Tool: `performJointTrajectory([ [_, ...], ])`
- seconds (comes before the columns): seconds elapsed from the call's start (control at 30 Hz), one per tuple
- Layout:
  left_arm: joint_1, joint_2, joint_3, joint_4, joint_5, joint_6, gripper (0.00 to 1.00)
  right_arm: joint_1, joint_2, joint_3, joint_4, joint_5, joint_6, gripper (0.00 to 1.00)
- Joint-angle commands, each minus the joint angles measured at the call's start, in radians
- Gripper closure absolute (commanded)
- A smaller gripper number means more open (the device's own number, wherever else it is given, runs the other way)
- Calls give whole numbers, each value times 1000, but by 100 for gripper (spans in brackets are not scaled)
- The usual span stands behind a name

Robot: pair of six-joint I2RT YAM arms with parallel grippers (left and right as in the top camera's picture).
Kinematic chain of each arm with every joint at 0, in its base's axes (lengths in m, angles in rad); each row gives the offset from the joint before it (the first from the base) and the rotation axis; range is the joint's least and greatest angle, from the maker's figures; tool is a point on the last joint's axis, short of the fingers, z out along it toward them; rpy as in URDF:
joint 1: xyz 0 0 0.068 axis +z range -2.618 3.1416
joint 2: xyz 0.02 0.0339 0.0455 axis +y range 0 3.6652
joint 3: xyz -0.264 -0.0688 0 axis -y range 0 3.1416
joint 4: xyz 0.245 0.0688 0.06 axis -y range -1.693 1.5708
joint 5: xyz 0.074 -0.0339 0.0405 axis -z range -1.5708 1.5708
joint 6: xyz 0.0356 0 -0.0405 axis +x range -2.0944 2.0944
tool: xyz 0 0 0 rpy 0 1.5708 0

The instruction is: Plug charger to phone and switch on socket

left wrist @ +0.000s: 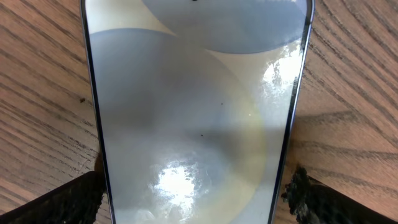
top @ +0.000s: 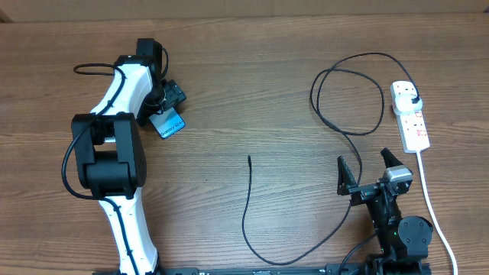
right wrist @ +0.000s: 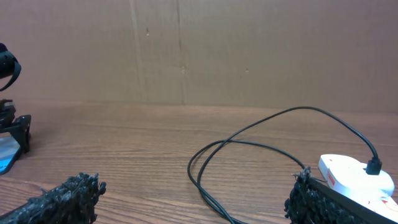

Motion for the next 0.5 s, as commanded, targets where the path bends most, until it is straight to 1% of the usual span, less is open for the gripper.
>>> performJointTrajectory([
  [0.0, -1, 75, -57, -2, -19, 12, 1, -5, -9, -11, 5, 5, 5, 0],
  [0.47, -2, 75, -57, 6, -19, 12, 0, -5, -9, -11, 5, 5, 5, 0],
])
